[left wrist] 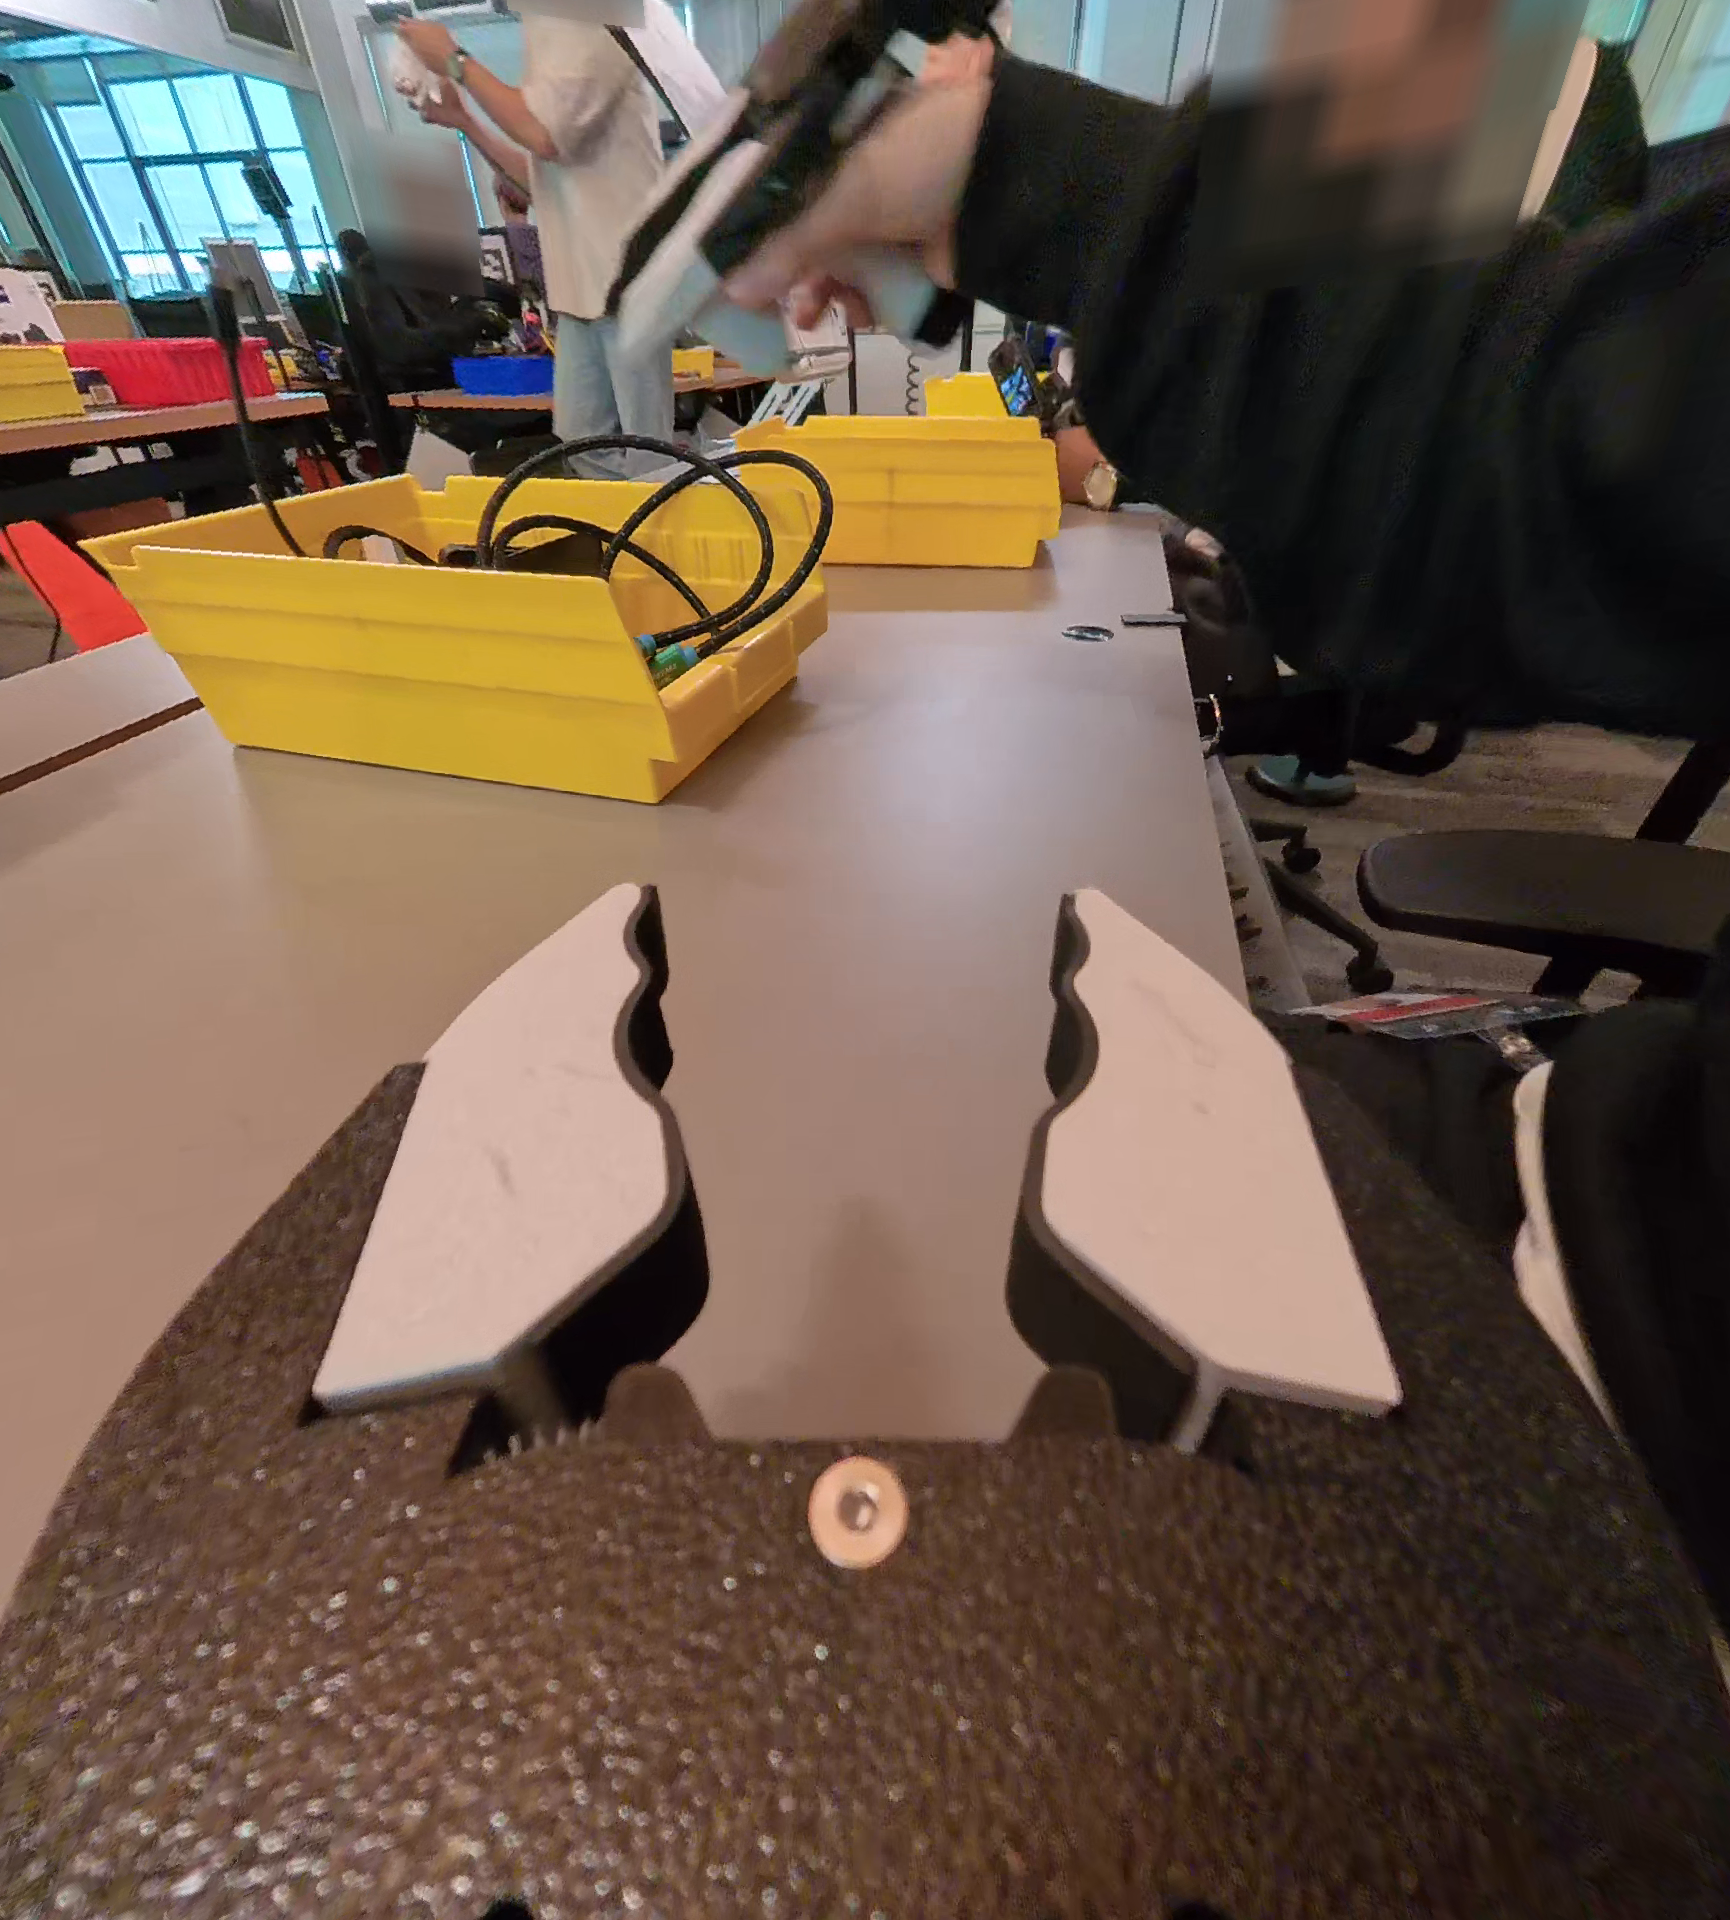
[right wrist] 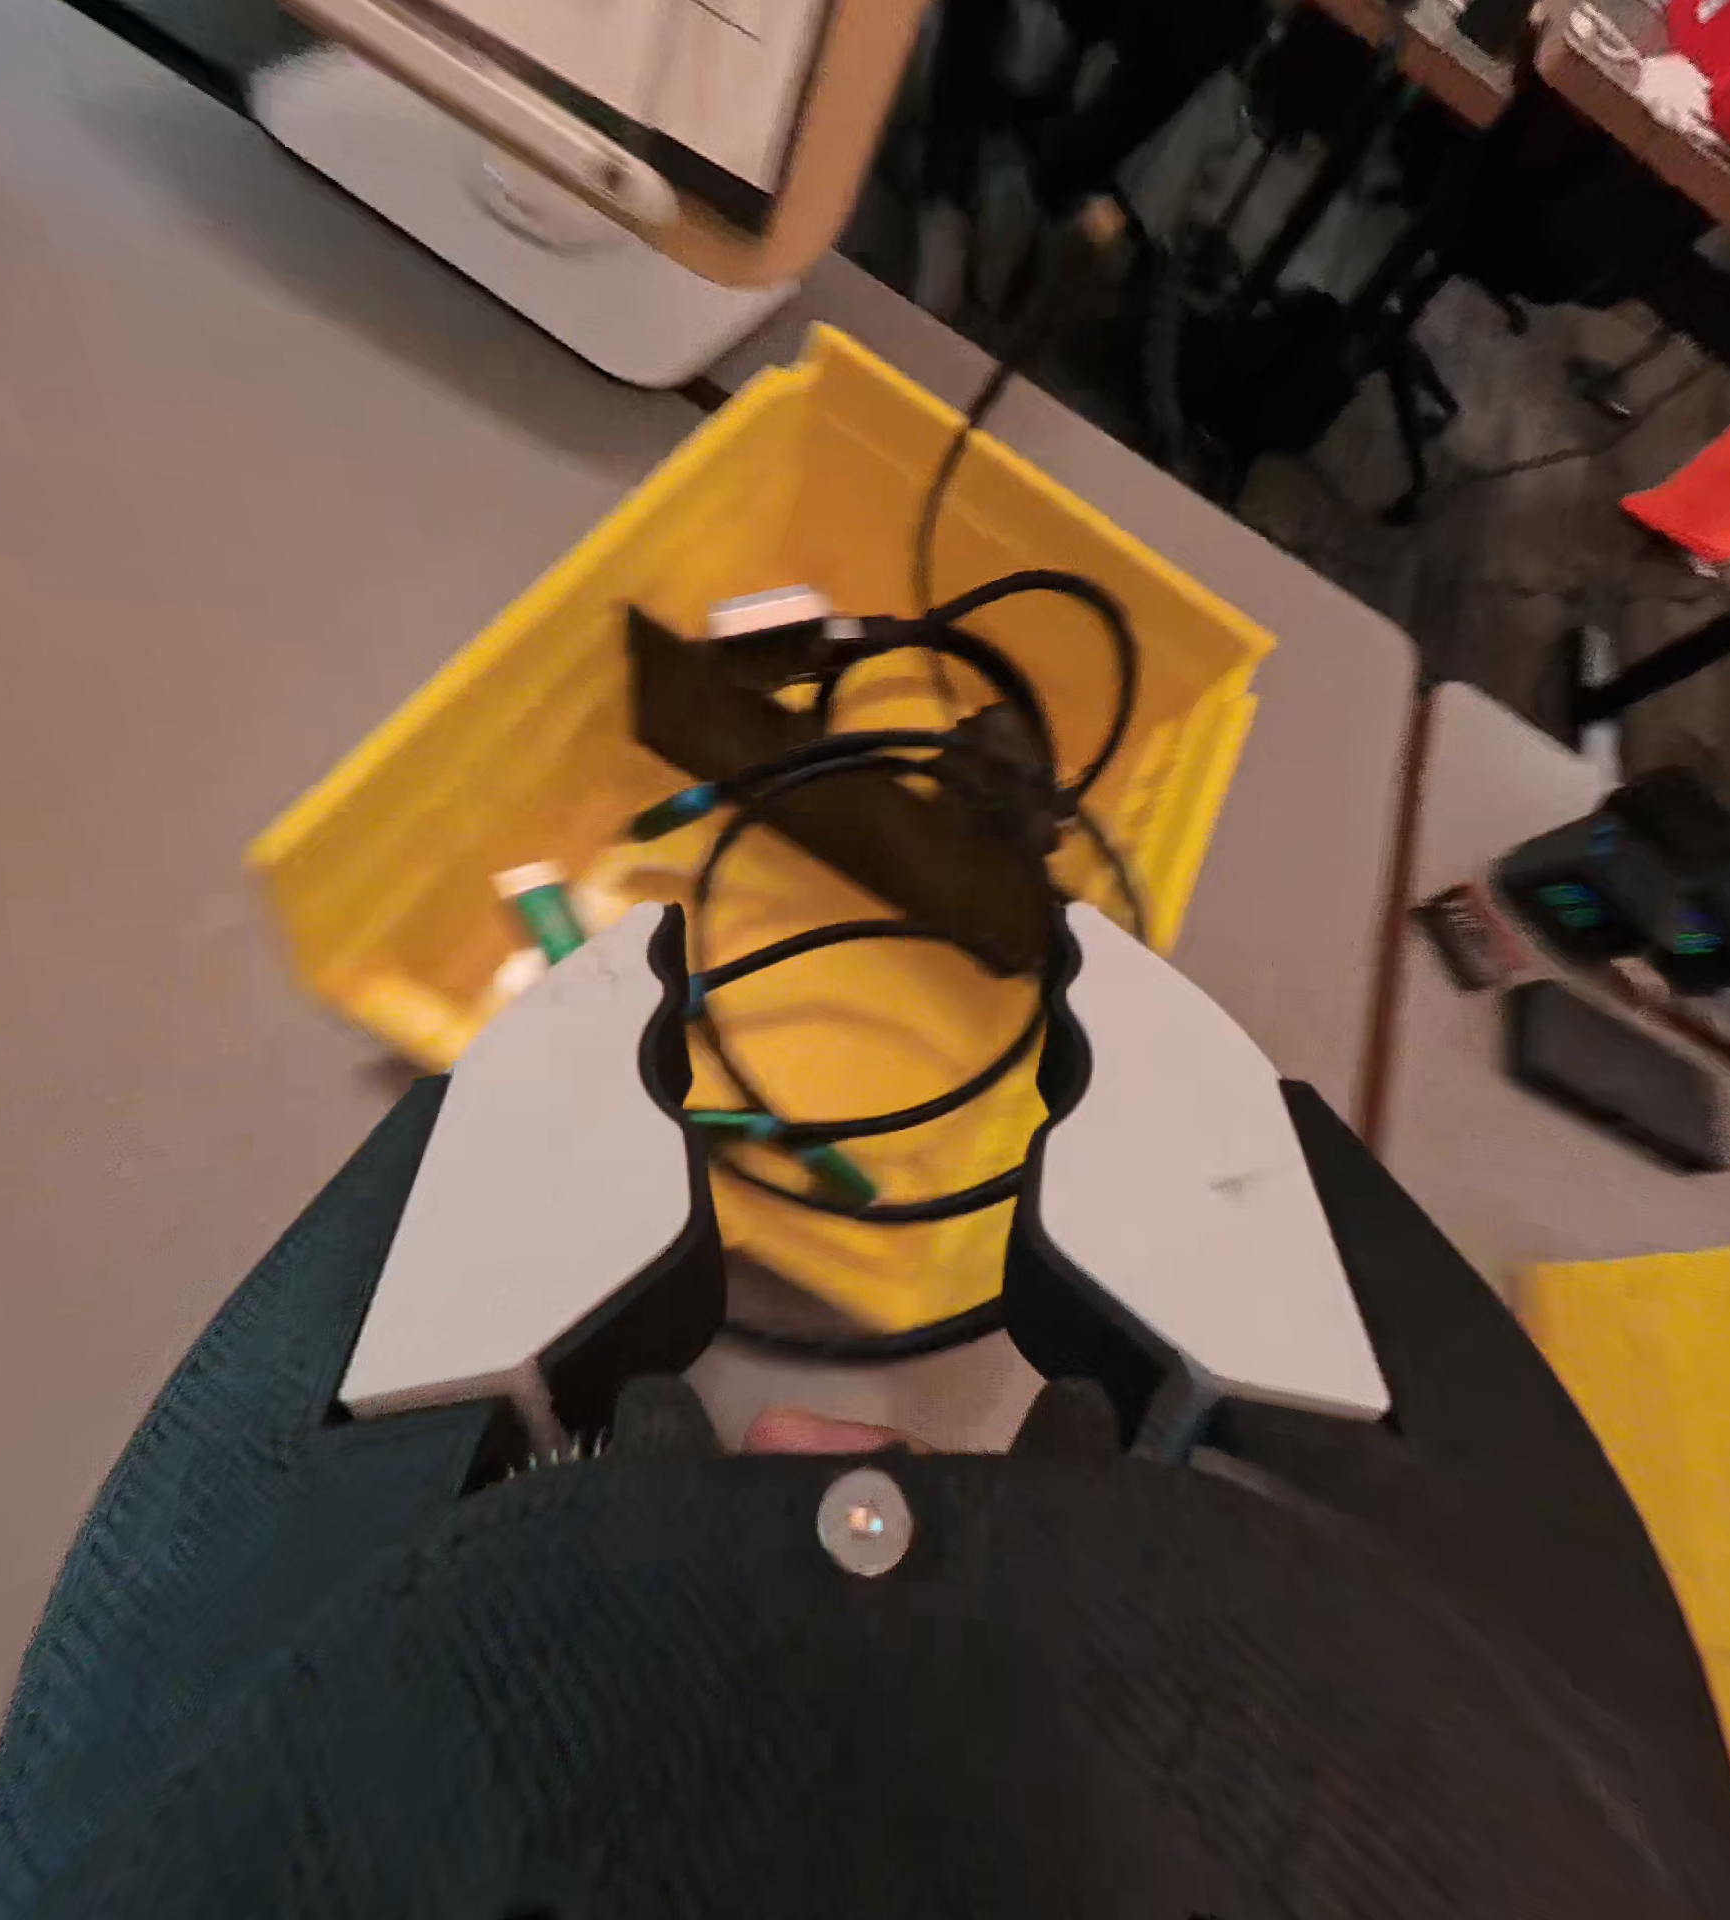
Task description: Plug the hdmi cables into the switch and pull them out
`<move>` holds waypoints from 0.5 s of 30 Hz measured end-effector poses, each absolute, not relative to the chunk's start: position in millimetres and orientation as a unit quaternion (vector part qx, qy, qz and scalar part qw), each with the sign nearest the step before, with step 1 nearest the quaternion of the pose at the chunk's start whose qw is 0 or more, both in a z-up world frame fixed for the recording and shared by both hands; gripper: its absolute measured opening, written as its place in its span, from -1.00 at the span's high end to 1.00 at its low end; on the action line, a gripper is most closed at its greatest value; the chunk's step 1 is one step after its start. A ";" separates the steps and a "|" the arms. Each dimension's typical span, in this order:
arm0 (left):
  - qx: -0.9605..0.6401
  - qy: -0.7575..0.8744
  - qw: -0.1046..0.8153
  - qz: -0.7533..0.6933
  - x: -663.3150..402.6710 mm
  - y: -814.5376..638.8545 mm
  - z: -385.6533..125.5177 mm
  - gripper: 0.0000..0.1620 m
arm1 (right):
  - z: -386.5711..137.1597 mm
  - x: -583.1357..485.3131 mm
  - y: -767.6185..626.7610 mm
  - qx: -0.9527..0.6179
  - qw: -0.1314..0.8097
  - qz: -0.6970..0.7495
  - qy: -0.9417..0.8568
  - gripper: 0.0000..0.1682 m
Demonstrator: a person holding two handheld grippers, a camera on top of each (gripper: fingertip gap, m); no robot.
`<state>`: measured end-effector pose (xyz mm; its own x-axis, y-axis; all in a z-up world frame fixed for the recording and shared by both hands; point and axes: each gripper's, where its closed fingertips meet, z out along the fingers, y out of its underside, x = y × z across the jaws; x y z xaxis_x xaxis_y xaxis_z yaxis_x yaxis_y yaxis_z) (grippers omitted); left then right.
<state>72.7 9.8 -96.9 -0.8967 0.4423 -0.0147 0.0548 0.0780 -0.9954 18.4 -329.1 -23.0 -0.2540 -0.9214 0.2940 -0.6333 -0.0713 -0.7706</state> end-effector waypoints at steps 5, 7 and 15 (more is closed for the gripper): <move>-0.167 -0.734 0.110 0.650 71.1 2.5 -102.4 0.13 | -62.9 -39.4 -260.5 -0.507 0.295 -0.471 0.658 0.21; -0.139 -0.741 0.089 0.651 75.7 -6.2 -103.2 0.13 | -69.3 -60.4 -262.0 -0.458 0.306 -0.493 0.674 0.21; -0.029 -0.789 -0.014 0.613 91.0 -91.7 -95.6 0.17 | -59.9 -87.5 -284.1 -0.373 0.321 -0.530 0.691 -0.01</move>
